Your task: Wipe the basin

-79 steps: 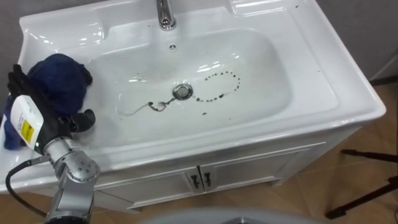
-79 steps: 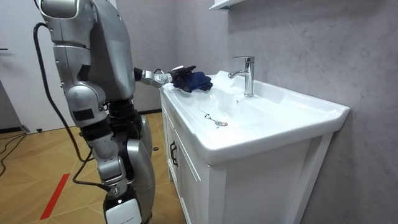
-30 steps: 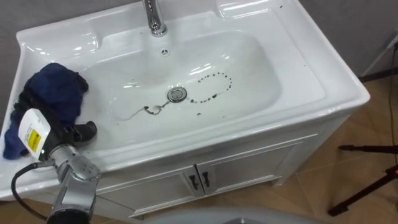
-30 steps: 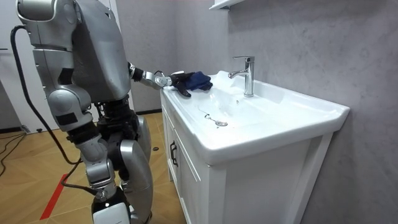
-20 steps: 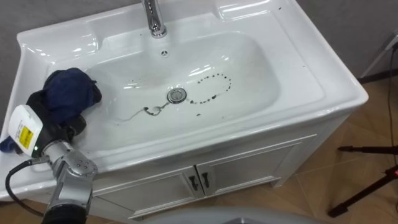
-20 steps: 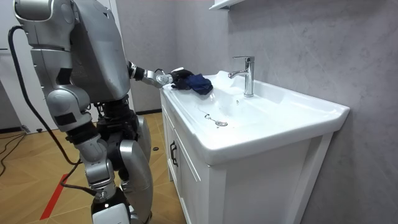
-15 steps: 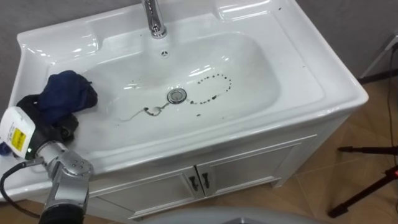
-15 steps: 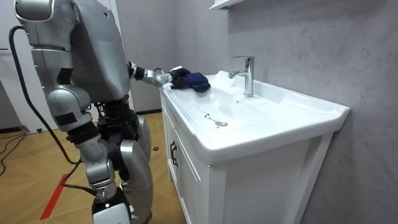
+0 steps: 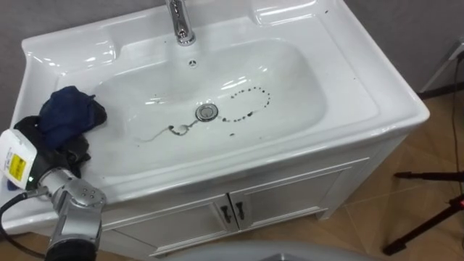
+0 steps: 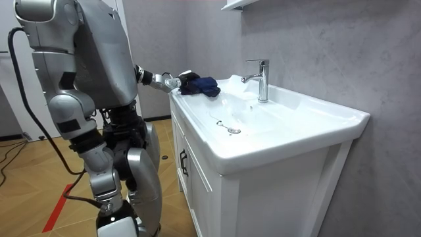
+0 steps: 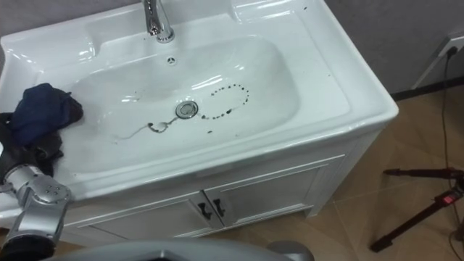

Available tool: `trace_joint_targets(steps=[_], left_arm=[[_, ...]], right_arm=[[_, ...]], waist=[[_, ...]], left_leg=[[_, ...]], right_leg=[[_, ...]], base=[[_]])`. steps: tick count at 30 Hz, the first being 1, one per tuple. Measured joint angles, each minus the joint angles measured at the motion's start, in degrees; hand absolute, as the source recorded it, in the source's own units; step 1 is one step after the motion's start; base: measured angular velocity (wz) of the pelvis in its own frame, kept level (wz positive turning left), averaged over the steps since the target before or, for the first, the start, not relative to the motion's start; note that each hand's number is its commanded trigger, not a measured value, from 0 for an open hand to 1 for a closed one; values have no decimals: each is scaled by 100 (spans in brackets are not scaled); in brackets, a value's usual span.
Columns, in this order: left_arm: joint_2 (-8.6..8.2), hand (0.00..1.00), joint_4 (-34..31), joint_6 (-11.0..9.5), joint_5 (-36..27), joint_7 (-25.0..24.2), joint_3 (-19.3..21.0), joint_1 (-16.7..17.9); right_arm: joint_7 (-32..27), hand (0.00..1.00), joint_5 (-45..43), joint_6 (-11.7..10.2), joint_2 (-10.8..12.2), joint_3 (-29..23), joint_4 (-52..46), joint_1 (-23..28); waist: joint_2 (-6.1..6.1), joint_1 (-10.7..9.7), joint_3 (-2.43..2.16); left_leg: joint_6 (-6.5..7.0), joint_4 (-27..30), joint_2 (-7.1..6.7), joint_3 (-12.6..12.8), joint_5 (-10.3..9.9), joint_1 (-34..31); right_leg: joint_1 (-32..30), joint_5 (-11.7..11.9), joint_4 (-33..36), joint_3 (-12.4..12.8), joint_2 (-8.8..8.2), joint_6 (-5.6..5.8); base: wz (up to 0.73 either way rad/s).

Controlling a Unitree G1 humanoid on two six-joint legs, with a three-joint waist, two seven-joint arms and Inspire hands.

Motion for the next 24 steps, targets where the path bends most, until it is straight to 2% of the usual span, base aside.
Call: trace_joint_targets(steps=[5, 9, 12, 15, 20, 22, 24], left_arm=[[2, 100, -56, 44, -2, -10, -37, -11], [-11, 100, -359, 243, 122, -175, -72, 16], [-49, 100, -681, 256, 122, -304, -68, 165], [-59, 100, -1051, 298, 120, -476, -92, 238], [-82, 100, -1466, 296, 240, -613, -391, 242], [-88, 100, -1977, 293, 500, -630, -465, 245], [-87, 100, -2350, 255, 709, -630, -536, 244]], right_arm=[[-23, 0, 7, -2, 0, 24, -3, -6], [-20, 0, 10, -6, 3, 125, -35, -24], [-21, 0, 2, -31, 6, 124, -33, -49], [-31, 0, 23, -148, 41, 124, -30, -46], [-145, 0, 20, -336, 147, 113, 2, -57], [-160, 0, 10, -406, 177, 116, -15, -52], [-156, 0, -3, -434, 173, 118, -10, -52]], waist=[[-2, 0, 0], [-22, 10, -9], [-47, 11, -13], [-101, 1, 2], [-88, -9, 8], [-118, -12, 75], [-120, -11, 105]], left_leg=[[0, 0, 0, -16, -1, -19], [0, 14, 0, -42, 0, -80], [1, 17, 0, -63, 1, -83], [1, 24, -2, -136, 1, -113], [1, 13, -1, -169, 1, -145], [1, 25, -1, -198, 1, -192], [1, 25, -4, -217, 1, -201]], right_leg=[[-6, 0, -3, -18, -3, 0], [-12, 1, 3, -65, -16, 0], [-3, 1, 0, -76, -20, 0], [4, 4, -97, -104, -24, 6], [0, 6, -93, -131, -24, 9], [-9, 6, -99, -153, -30, 9], [-12, 5, -104, -163, -34, 9]], base=[[1], [4], [4], [10], [3], [2], [2]])
